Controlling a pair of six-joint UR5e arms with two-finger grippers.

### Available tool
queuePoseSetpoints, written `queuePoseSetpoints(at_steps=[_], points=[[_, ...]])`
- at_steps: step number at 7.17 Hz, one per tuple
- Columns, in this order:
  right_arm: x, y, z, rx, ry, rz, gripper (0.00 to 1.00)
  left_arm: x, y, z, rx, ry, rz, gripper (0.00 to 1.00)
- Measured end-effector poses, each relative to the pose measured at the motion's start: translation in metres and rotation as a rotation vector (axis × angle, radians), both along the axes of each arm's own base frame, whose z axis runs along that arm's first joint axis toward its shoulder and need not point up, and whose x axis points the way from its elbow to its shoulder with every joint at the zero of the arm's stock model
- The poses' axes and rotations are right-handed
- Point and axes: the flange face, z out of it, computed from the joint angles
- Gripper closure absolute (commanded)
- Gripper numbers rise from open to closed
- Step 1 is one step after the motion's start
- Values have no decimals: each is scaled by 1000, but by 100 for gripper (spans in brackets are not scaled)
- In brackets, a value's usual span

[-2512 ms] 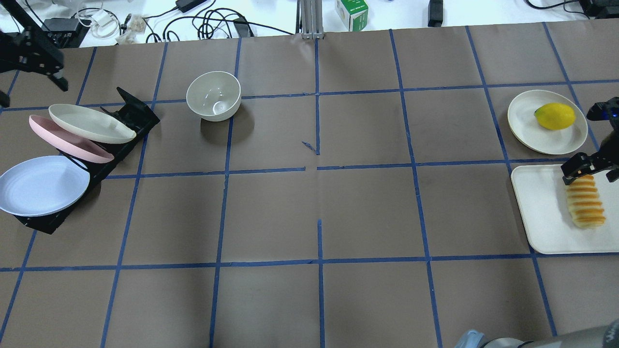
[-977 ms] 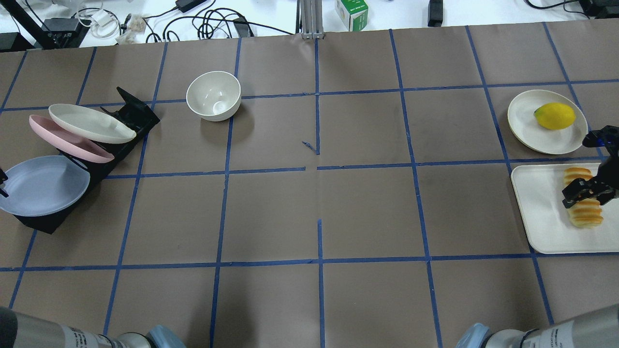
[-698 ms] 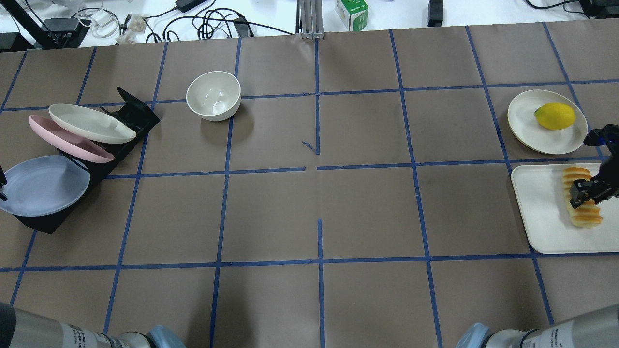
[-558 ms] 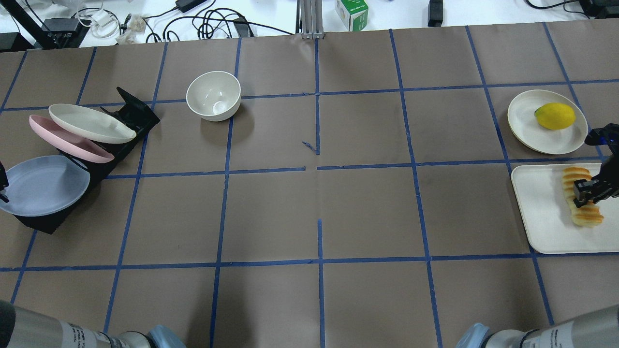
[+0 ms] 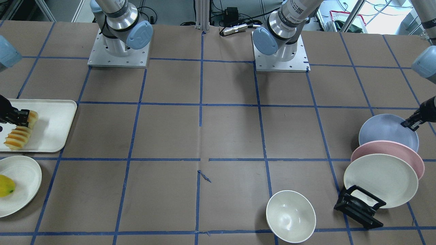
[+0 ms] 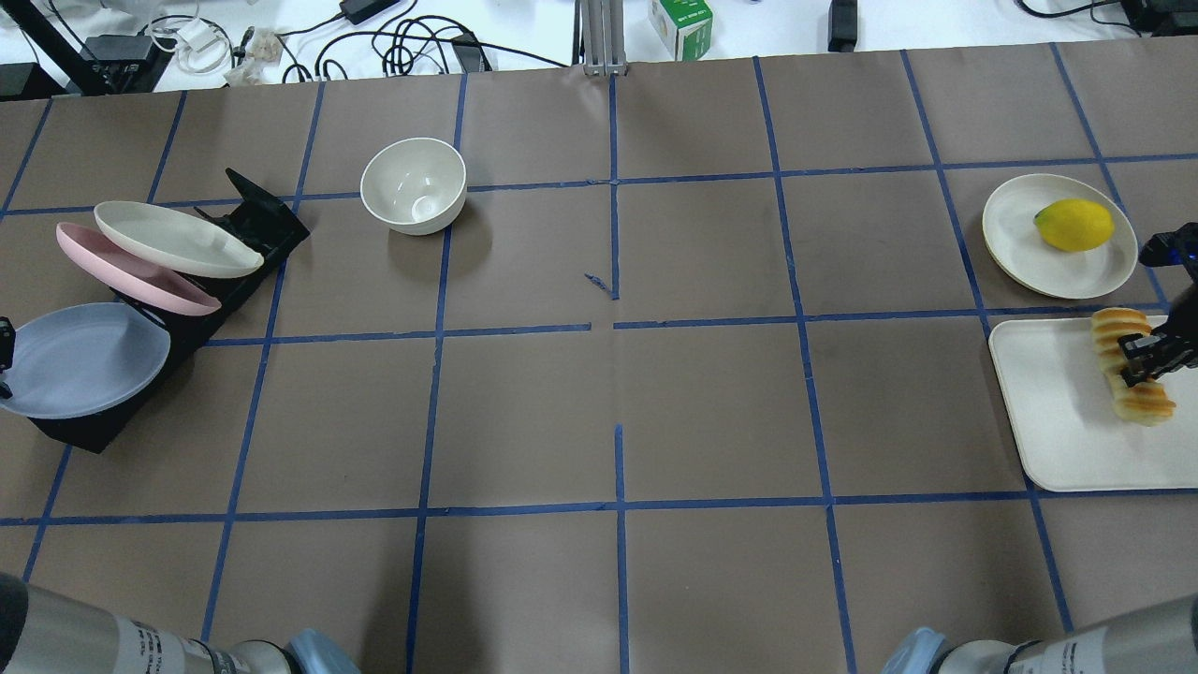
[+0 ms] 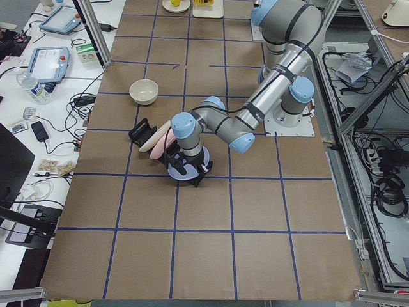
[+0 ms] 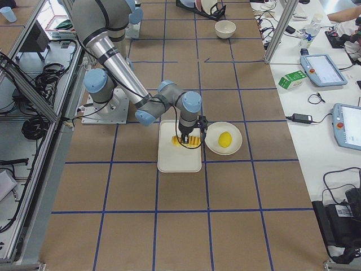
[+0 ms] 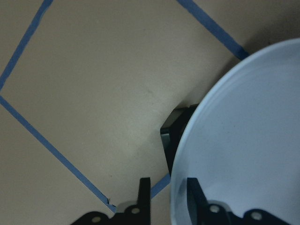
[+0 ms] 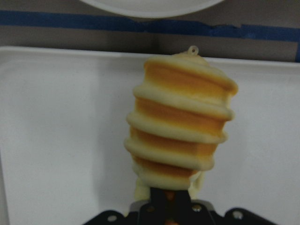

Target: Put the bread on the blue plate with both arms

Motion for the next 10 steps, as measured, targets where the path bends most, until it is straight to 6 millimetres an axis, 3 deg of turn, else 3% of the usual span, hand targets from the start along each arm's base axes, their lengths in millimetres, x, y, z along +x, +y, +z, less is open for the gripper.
queuePoseSetpoints(at_steps=[2, 4, 8, 10], points=[[0, -1, 1, -3, 0, 1, 100, -2, -2, 10, -6, -10, -31, 100], [3, -4, 4, -7, 7, 3, 100, -9, -4, 42, -26, -36, -80, 100], [14, -11, 28, -25, 37, 25, 100, -15, 23, 164, 60, -81, -178, 100], [30, -12, 40, -20, 34, 30, 100, -41, 48, 226, 72, -58, -234, 100]])
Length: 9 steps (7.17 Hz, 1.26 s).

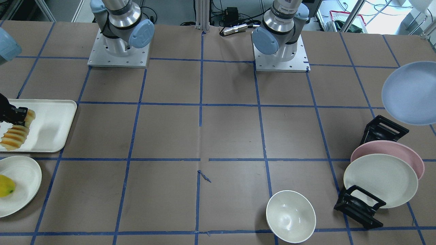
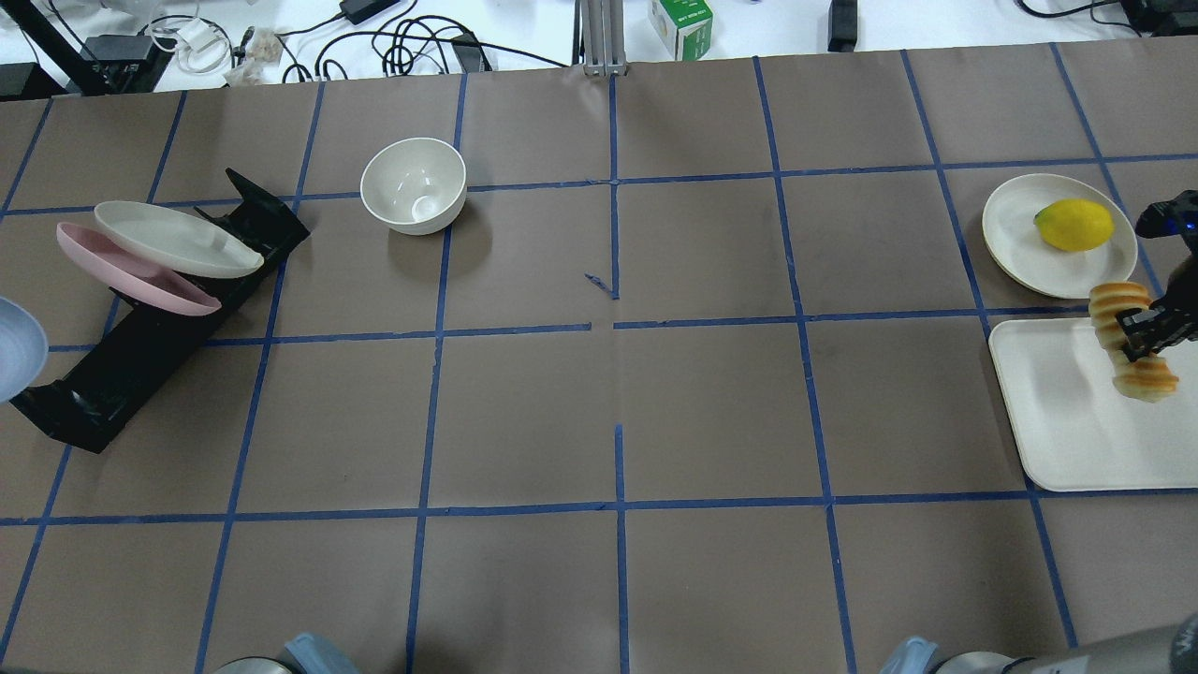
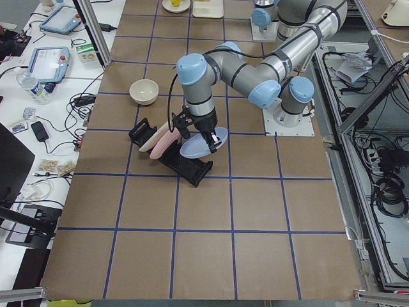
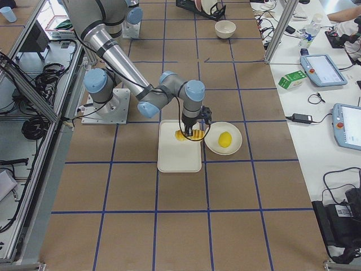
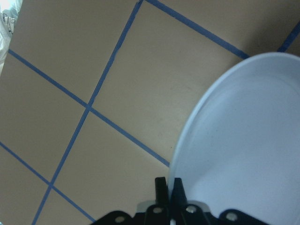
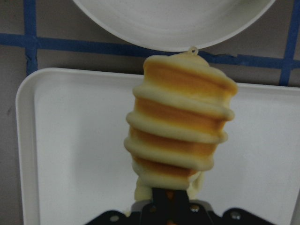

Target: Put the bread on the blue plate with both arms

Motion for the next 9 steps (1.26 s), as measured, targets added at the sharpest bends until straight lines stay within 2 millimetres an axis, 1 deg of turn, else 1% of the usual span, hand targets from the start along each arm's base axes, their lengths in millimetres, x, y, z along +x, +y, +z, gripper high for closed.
queuePoseSetpoints(at_steps=[1, 2, 3, 4, 5, 6, 7, 8, 9], points=[[11, -1, 11, -5, 6, 0, 100, -22, 6, 19, -35, 66, -12, 100], [22, -1, 24, -6, 18, 0, 100, -43, 5, 25, -100, 165, -17, 100], [33, -2, 36, -3, 30, 9, 100, -69, -8, 19, -167, 278, -41, 100], [46, -2, 43, 5, 29, 24, 100, -113, -31, 11, -198, 363, -112, 100], [61, -2, 52, 9, 27, 34, 100, -185, -59, 4, -194, 411, -248, 100], [79, -1, 65, 10, 26, 27, 100, -266, -82, -3, -186, 428, -400, 100], [98, -2, 75, 18, 21, 24, 100, -330, -98, -24, -190, 468, -509, 100], [114, -4, 82, 25, 20, 24, 100, -371, -113, -58, -211, 554, -563, 100], [124, -5, 87, 35, 11, 11, 100, -401, -127, -95, -250, 618, -605, 100]])
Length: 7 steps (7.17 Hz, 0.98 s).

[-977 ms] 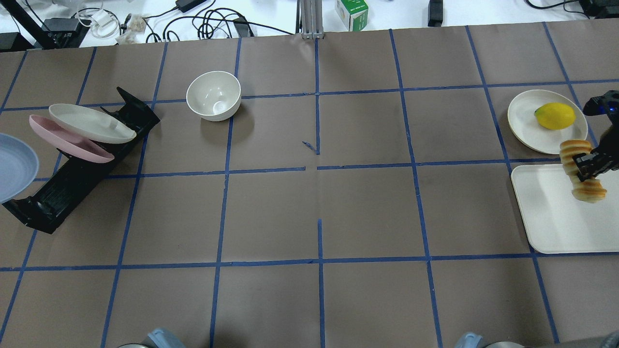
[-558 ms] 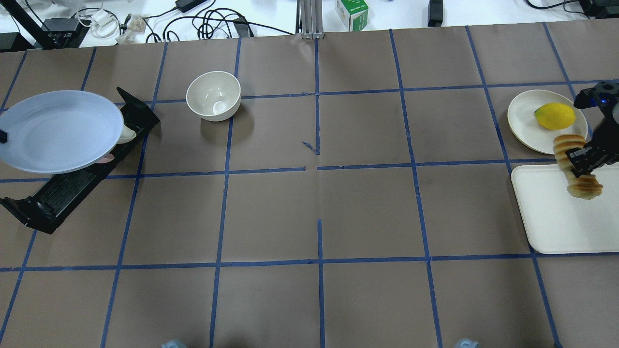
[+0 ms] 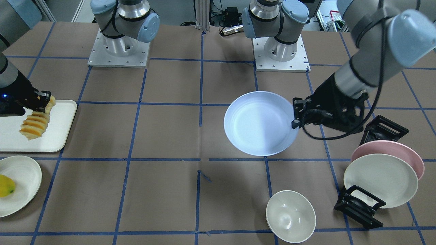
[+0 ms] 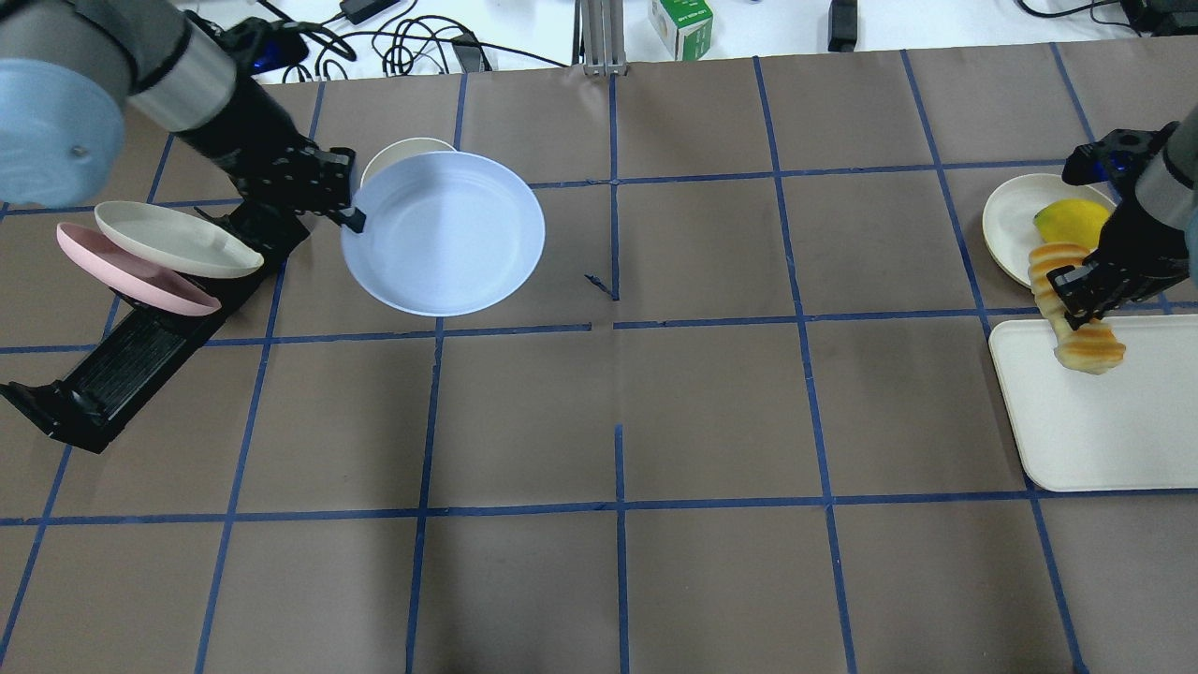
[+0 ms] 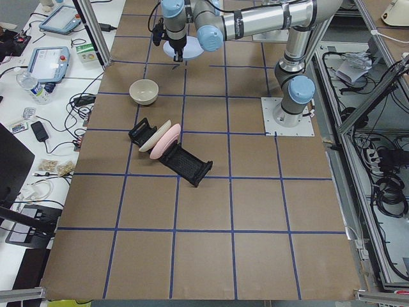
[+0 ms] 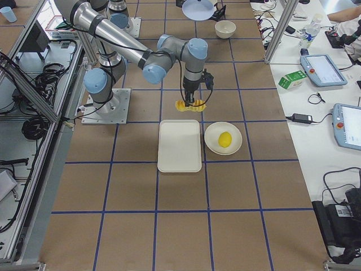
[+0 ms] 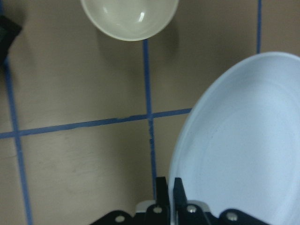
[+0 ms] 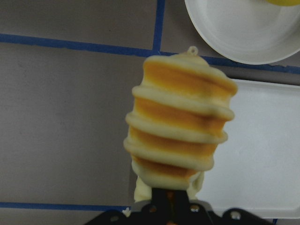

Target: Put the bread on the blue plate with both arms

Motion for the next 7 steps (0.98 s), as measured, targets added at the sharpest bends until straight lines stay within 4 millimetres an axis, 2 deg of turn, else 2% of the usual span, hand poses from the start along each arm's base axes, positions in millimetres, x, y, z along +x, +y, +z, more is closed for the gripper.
queuePoseSetpoints(at_steps=[2, 3, 4, 6, 7], points=[[24, -6, 13, -4, -13, -13, 100, -63, -13, -76, -29, 33, -85, 100], [44, -13, 22, -28, -27, 2, 100, -82, -13, -109, -14, 35, -107, 100], [60, -22, 27, -56, -63, -1, 100, -94, -12, -138, 10, 35, -119, 100], [77, -34, 18, -59, -120, -66, 100, -109, -13, -184, 22, 37, -137, 100], [96, -39, 9, -46, -147, -73, 100, -117, -15, -199, 9, 39, -150, 51]])
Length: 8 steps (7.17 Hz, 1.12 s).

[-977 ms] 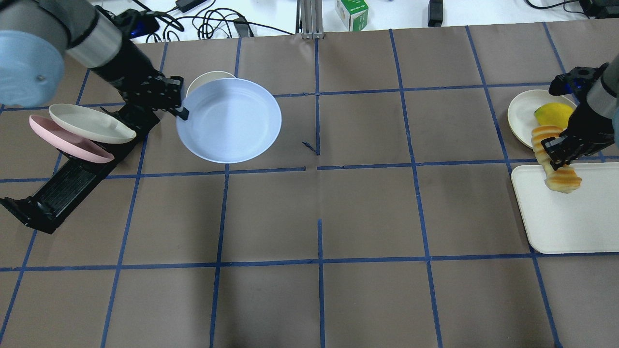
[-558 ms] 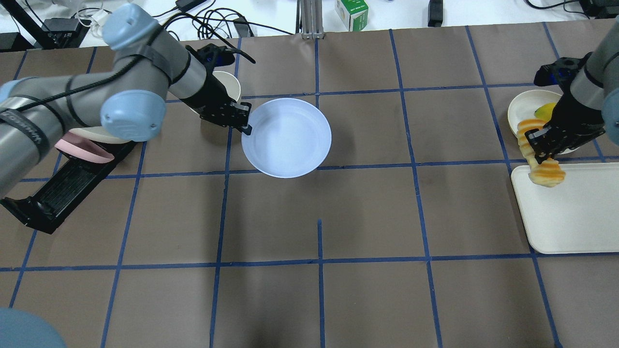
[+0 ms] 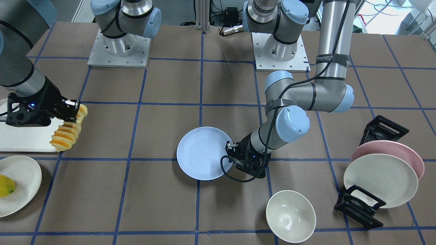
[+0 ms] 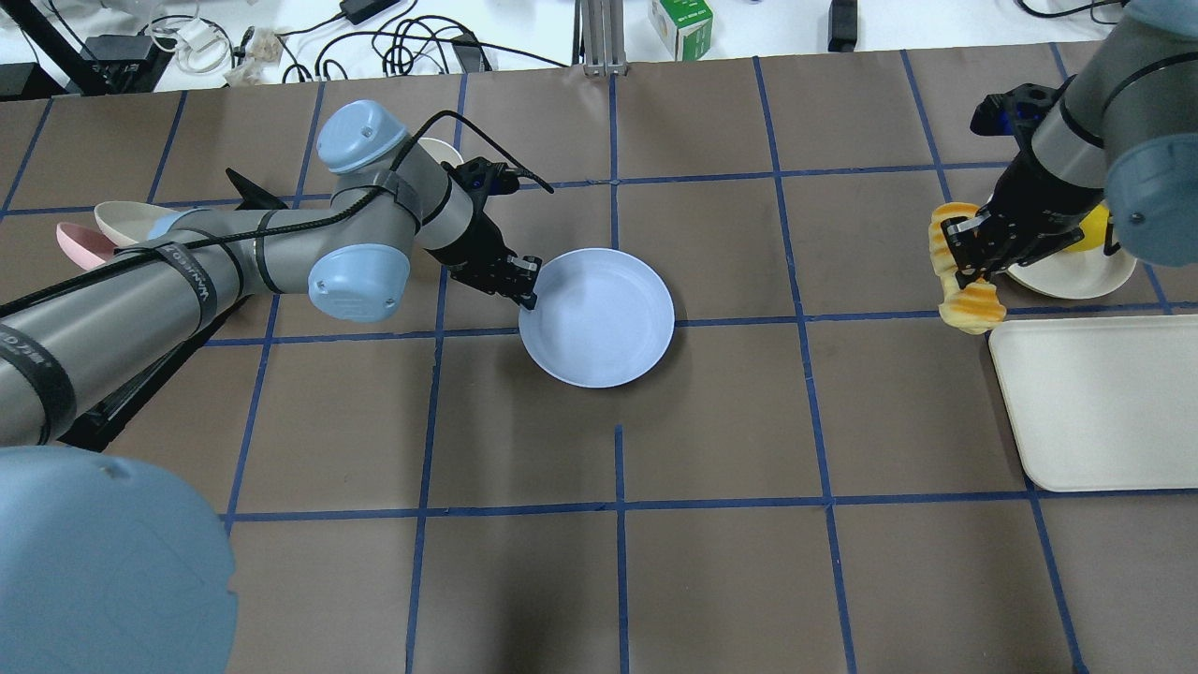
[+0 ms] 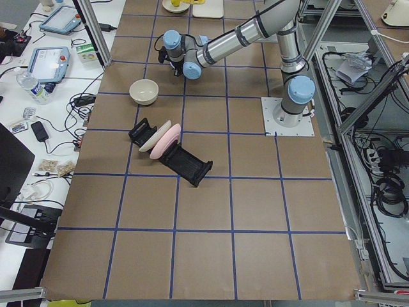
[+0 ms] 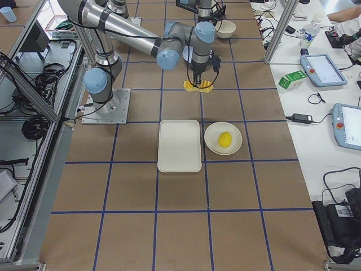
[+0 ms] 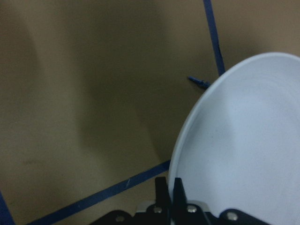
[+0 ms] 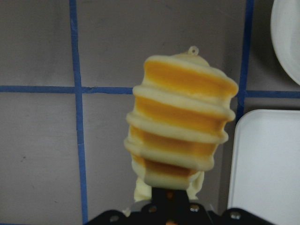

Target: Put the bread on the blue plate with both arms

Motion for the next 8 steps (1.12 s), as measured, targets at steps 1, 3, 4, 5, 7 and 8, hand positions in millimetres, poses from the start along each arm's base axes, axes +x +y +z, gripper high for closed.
queuePoseSetpoints(at_steps=[1, 3, 4, 5, 7, 8], points=[[36, -7, -11, 7, -22, 14, 100, -8, -2, -9, -19, 1, -14, 1], [113, -19, -40, -17, -24, 2, 100, -13, -4, -10, -43, 2, -29, 0], [141, -21, -52, -24, -23, -9, 100, -12, -9, 8, -70, 4, -32, 0], [166, -17, -57, -23, -29, -21, 100, -9, -14, 36, -89, 0, -31, 0], [233, -6, -64, -58, -76, -26, 100, 1, -14, 99, -63, -83, -36, 0], [265, -2, -73, -70, -93, -42, 100, 5, -5, 129, -29, -120, -35, 0]])
